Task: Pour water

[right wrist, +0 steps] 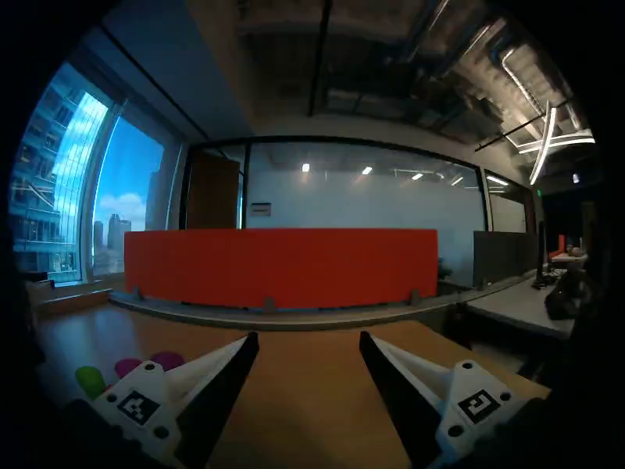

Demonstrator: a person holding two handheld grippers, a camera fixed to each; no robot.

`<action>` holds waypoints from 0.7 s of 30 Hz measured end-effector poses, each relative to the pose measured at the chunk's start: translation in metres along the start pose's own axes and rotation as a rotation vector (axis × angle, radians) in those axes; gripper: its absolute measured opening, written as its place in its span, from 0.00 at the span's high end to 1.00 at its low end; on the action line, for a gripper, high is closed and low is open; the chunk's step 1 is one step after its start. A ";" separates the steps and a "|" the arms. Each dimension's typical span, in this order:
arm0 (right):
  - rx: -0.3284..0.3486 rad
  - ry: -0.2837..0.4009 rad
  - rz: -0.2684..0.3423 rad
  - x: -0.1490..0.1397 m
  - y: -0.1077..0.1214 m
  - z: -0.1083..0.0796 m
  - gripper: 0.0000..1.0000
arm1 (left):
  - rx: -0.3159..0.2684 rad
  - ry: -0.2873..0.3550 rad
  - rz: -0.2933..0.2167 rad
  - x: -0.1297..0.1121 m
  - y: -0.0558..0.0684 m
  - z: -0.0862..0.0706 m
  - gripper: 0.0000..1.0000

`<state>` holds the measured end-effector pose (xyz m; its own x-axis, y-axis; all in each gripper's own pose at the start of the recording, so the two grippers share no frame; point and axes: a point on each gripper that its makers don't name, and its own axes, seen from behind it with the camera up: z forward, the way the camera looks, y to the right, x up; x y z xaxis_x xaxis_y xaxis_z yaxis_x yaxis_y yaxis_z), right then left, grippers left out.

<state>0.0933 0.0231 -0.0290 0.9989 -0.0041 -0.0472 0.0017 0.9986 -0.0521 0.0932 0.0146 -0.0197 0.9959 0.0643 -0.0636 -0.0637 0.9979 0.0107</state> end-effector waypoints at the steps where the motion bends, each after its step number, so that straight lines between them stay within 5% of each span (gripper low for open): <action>1: -0.003 -0.001 -0.002 0.000 0.001 -0.001 0.00 | 0.005 0.000 0.000 -0.001 0.000 0.000 0.02; 21: -0.039 -0.020 0.005 -0.007 0.008 -0.006 0.00 | 0.029 -0.009 -0.004 -0.045 0.000 0.003 0.02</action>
<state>0.0864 0.0304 -0.0347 0.9996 0.0022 -0.0274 -0.0047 0.9958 -0.0912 0.0485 0.0120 -0.0139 0.9967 0.0599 -0.0547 -0.0578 0.9976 0.0393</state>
